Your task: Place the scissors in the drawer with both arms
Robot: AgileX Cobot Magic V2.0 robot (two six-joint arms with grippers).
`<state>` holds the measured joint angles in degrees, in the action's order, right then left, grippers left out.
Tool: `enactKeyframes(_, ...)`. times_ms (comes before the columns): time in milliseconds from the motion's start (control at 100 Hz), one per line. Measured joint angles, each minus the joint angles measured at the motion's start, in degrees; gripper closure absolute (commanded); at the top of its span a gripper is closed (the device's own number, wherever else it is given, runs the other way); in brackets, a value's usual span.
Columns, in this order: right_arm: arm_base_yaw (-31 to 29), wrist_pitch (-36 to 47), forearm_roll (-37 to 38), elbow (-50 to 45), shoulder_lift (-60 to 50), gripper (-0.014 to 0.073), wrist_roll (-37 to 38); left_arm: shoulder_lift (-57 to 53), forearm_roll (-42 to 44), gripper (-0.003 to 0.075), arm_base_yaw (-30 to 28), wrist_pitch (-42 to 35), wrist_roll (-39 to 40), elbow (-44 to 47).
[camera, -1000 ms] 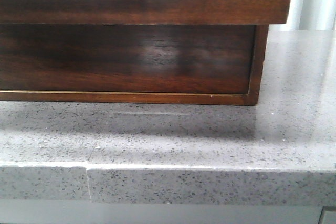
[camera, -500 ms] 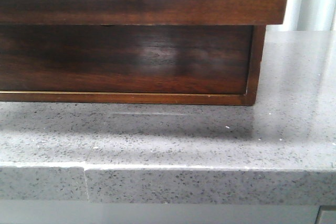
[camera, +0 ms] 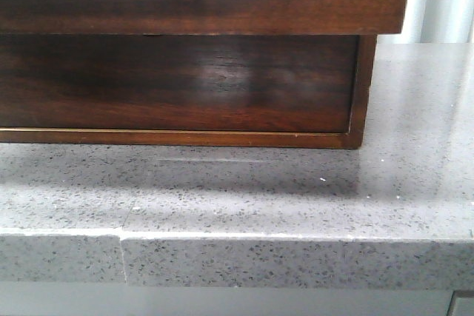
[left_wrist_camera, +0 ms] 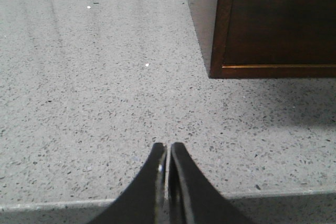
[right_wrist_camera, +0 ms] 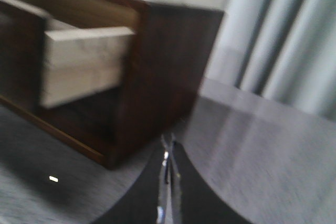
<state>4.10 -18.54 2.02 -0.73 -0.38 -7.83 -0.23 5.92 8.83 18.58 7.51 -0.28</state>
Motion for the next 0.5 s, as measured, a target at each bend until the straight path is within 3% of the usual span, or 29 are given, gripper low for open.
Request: enactKeyframes(500, -0.26, -0.47, 0.01, 0.0, -0.12, 0.0639, 0.0, 0.0, 0.0, 0.074, 0.0, 0.0, 0.0, 0.0)
